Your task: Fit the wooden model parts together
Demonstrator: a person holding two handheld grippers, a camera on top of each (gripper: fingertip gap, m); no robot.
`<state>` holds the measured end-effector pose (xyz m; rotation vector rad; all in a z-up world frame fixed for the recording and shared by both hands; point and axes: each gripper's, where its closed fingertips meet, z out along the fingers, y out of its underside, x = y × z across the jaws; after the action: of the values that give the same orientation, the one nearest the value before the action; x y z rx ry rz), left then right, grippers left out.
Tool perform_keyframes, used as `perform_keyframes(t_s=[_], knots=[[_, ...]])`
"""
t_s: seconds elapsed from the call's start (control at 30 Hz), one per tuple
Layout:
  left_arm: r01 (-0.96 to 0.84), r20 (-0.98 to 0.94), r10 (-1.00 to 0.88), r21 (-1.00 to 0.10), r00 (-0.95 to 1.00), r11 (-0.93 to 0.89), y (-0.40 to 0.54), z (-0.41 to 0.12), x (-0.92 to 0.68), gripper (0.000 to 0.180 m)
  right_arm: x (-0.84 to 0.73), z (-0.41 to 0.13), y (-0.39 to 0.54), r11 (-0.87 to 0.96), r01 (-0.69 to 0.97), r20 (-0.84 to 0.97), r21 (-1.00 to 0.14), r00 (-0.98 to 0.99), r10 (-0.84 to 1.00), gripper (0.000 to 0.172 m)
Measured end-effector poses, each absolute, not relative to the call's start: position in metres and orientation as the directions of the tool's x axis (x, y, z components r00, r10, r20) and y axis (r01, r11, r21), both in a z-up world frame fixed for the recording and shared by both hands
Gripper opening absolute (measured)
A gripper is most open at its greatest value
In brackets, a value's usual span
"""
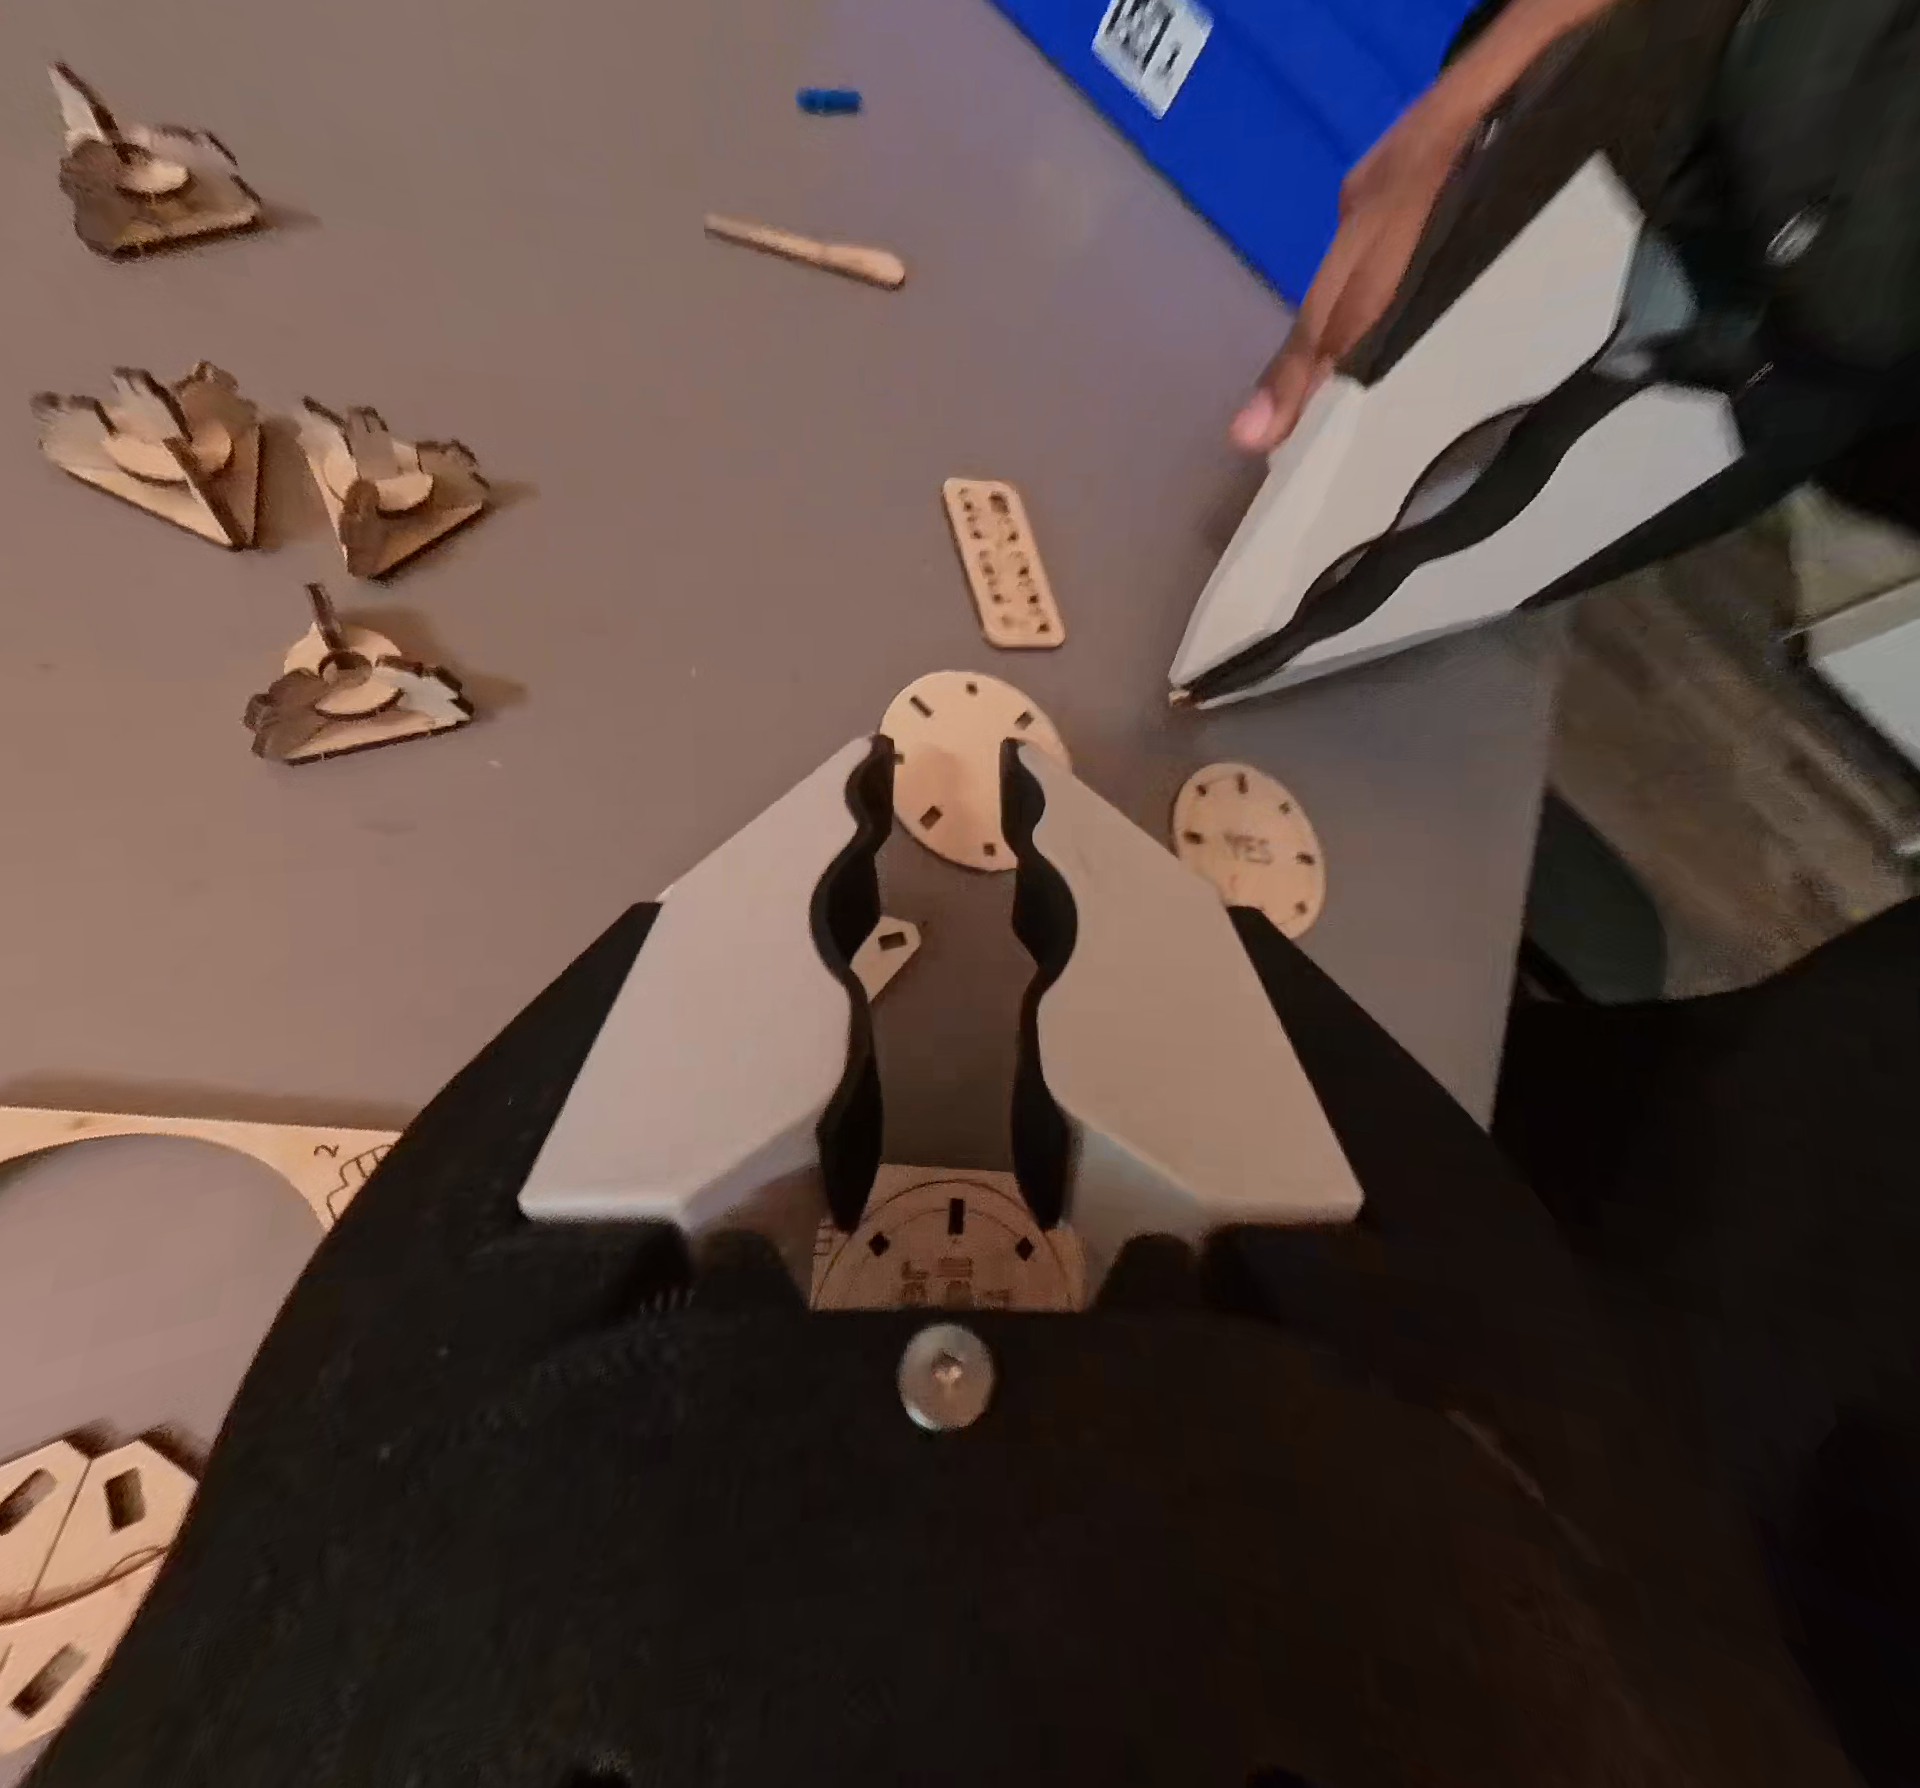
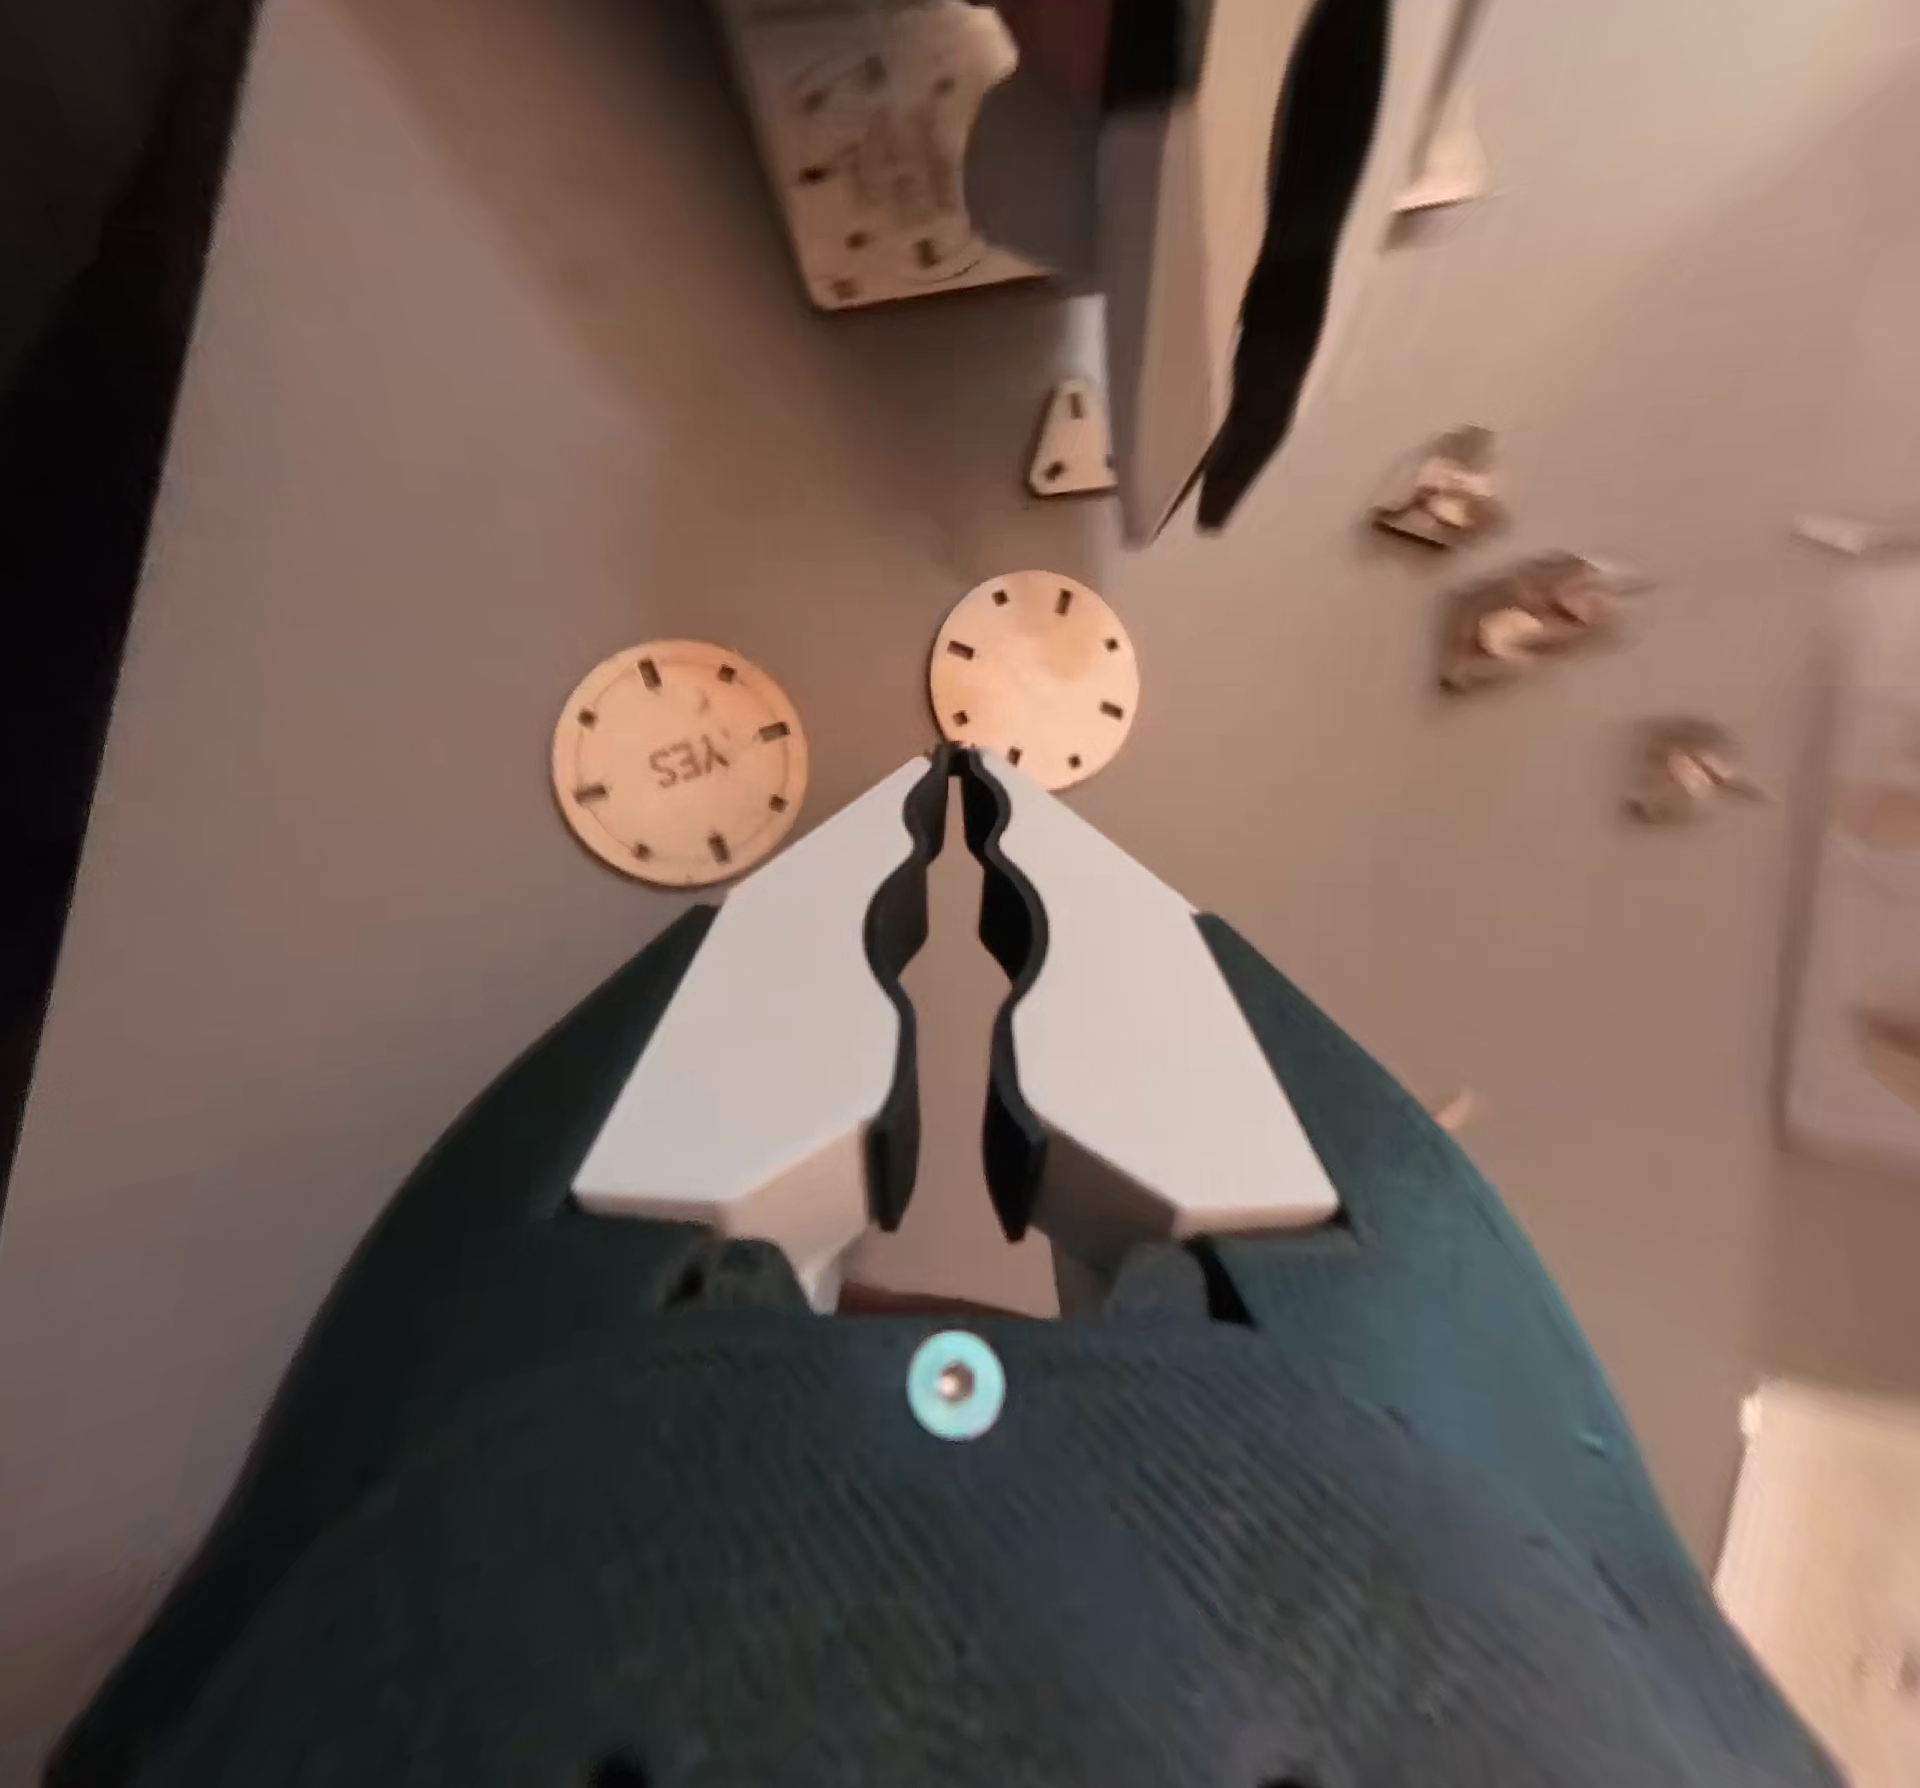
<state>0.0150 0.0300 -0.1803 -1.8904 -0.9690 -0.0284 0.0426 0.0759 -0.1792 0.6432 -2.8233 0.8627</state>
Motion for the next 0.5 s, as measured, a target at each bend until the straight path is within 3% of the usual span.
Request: perform_keyframes(t_s=[0.13, 0.27, 0.5], knots=[[0.591, 0.266, 0.64, -0.718, 0.721, -0.368, 0.035, -0.203, 0.015, 0.007, 0.043, -0.191, 0.07, 0.788, -0.468, 0.05, -0.4, -0.87, -0.491, 0.001], [0.543, 0.17, 0.633, -0.703, 0.755, -0.459, 0.037, -0.212, 0.015, 0.001, 0.039, -0.203, 0.072, 0.793, -0.535, -0.009, -0.292, -0.827, -0.562, 0.001], [0.583, 0.232, 0.631, -0.69, 0.74, -0.43, 0.035, -0.215, 0.016, 0.0, 0.038, -0.211, 0.066, 0.783, -0.58, -0.061, -0.226, -0.794, -0.605, 0.001]])
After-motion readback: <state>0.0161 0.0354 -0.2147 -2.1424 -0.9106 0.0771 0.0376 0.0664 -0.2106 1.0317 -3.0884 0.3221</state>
